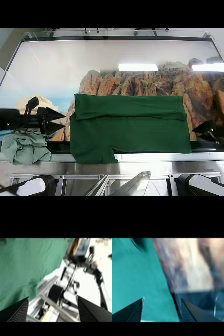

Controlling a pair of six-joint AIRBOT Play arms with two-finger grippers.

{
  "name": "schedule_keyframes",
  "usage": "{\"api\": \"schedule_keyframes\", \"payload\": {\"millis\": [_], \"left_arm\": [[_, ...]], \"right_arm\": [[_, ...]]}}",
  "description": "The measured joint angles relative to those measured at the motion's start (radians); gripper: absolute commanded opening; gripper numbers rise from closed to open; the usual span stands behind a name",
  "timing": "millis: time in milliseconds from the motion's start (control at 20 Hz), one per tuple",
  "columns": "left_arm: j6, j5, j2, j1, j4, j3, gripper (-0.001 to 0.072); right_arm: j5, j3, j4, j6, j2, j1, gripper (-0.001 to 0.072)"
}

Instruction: Fold the shirts.

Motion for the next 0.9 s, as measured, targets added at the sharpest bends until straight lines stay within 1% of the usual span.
{"api": "schedule_keyframes", "payload": {"millis": [200,350,400,450,600,650,700,900], "left_arm": [[0.003,-0.06,0.143,0.064,0.01,-0.166,0.0638],[-0.004,-0.126,0.236,0.081,0.077,-0.266,0.0638],[-0.01,-0.148,0.263,0.084,0.102,-0.294,0.0638],[-0.016,-0.174,0.291,0.086,0.123,-0.322,0.0639],[-0.053,-0.219,0.364,0.089,0.168,-0.371,0.0638],[-0.067,-0.229,0.389,0.09,0.179,-0.38,0.0638],[-0.08,-0.238,0.413,0.09,0.188,-0.386,0.0638],[-0.175,-0.237,0.493,0.09,0.246,-0.396,0.0638]], "right_arm": [[-0.003,-0.101,-0.025,0.003,0.011,-0.003,0.0516],[0.007,-0.132,-0.013,0.001,0.014,-0.003,0.0514],[0.005,-0.137,-0.01,-0.002,0.014,-0.002,0.0491],[0.003,-0.142,-0.005,-0.007,0.013,-0.002,0.0426],[-0.001,-0.159,0.04,-0.034,0.002,0.005,0.0425],[-0.002,-0.163,0.056,-0.042,-0.005,0.015,0.0354],[-0.01,-0.167,0.065,-0.047,-0.013,0.026,0.0229],[-0.015,-0.172,0.093,-0.058,-0.059,0.078,0.0222]]}}
